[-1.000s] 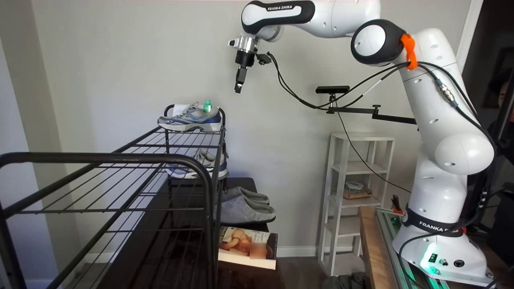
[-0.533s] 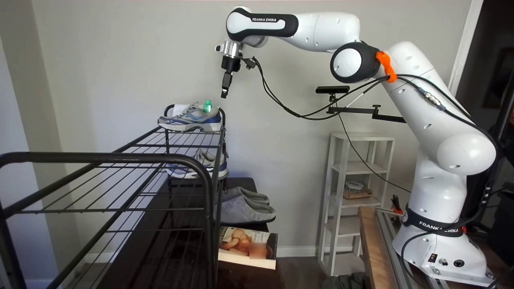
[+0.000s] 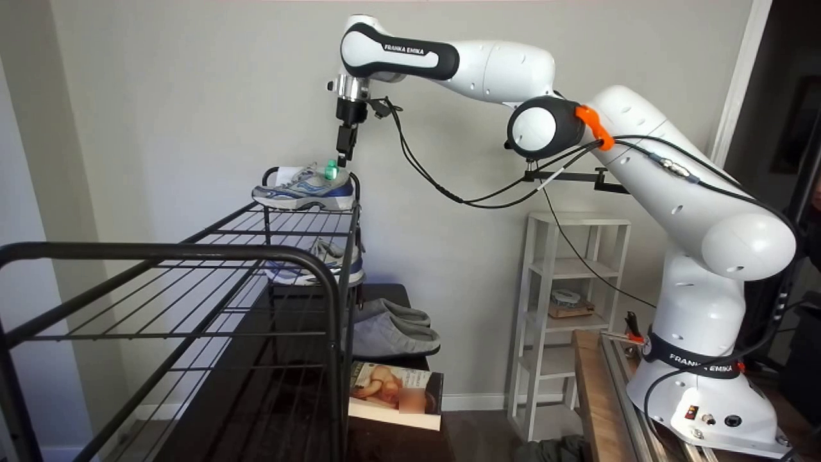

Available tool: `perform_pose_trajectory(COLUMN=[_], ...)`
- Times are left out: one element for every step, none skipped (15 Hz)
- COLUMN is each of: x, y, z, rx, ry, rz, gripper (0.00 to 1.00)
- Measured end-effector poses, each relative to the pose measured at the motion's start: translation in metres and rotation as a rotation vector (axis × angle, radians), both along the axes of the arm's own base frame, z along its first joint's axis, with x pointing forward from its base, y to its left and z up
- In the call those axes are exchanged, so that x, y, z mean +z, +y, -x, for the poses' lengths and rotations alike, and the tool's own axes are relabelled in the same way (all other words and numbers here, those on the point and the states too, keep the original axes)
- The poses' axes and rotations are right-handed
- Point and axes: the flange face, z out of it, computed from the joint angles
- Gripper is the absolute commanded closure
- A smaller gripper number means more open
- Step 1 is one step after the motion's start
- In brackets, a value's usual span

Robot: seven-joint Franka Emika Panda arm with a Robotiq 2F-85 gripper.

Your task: Put the green bottle on the countertop then move the sneaker from the top shelf to the bottom shelf.

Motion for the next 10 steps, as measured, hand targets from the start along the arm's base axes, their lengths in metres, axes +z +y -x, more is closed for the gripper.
perform_pose_trajectory(x=[-0.0034,-0.0064,-0.0095,-0.0115,-0.0124,-0.0125,-0.0122,-0.0117,-0.011,-0.0102], y=[0.0027,0.0045,0.0059,0.0071,0.0083,0.009,0.0095,0.0097,0.0096,0.0095], z=[-0.0005,-0.0007,-0.0009,-0.0007,-0.0006,-0.0006,-0.0006,-0.0006,-0.0005,-0.0004], rx=[0.003,0.006,0.012,0.021,0.033,0.044,0.055,0.065,0.07,0.073], ry=[0.013,0.025,0.036,0.046,0.051,0.053,0.053,0.053,0.052,0.051], rz=[-0.005,-0.008,-0.01,-0.012,-0.014,-0.014,-0.013,-0.011,-0.01,-0.009], gripper=[0.0,0.0,0.0,0.0,0.0,0.0,0.01,0.03,0.0,0.01])
